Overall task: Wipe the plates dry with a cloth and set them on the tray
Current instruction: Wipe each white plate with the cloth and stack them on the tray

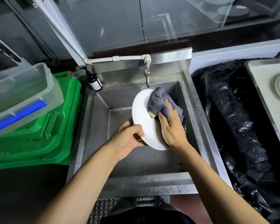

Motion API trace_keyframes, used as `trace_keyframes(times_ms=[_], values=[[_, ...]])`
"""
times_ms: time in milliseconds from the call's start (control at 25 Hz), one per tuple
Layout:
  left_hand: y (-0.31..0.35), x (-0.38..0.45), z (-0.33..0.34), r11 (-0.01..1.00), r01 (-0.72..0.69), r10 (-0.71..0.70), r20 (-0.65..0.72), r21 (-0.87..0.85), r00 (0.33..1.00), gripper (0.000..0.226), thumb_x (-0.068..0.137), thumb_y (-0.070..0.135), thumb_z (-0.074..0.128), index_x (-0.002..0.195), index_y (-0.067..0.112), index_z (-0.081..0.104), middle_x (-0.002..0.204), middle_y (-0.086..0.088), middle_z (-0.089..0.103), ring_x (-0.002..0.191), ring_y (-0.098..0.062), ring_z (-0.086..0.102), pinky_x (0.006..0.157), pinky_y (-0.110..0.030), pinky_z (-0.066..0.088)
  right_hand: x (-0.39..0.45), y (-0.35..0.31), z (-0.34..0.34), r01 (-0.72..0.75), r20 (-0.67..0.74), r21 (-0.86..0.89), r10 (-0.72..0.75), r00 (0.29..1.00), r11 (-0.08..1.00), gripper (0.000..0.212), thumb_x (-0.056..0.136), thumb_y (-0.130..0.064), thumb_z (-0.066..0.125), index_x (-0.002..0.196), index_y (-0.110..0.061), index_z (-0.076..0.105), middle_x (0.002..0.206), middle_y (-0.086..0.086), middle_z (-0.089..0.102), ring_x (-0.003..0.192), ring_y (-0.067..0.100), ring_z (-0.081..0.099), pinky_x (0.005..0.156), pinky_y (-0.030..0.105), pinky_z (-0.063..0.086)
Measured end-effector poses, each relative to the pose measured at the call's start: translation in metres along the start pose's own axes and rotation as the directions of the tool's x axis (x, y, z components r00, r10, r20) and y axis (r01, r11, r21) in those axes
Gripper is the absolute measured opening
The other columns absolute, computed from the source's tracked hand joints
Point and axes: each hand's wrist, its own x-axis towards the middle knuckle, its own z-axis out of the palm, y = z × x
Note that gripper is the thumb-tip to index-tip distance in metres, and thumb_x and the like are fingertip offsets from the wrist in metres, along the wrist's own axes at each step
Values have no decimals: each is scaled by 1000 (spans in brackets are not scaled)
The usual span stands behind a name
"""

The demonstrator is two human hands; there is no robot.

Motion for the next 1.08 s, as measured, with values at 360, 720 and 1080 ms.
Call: trace_keyframes(times_ms=[360, 720, 1080], values=[[3, 0, -5, 1000, -17, 17, -41, 8, 999, 38, 78, -15, 42, 99, 4, 67, 108, -24, 68, 102, -44, 60, 84, -62, 56, -6, -8, -2, 10, 66, 47, -13, 998, 999, 47, 110, -32, 42, 157, -29, 36, 162, -10, 34, 152, 3, 20, 125, 24, 7], [10, 4, -14, 999, -40, 38, -93, -15, 995, 48, 73, -15, 38, 115, -8, 59, 111, -35, 63, 99, -45, 62, 87, -74, 48, -44, -14, 6, 39, 225, 256, -99, 969, 966, 45, 101, -43, 43, 143, -33, 56, 144, -14, 58, 140, 7, 47, 119, 44, 35], [16, 4, -25, 996, 13, -22, -107, -83, 994, 61, 72, -8, 44, 132, -7, 51, 132, -25, 62, 111, -45, 65, 85, -64, 55, -39, 20, -17, 188, 61, -3, -188, 980, 982, 34, 108, -17, 45, 138, -27, 56, 146, -16, 54, 141, 7, 44, 124, 31, 23]])
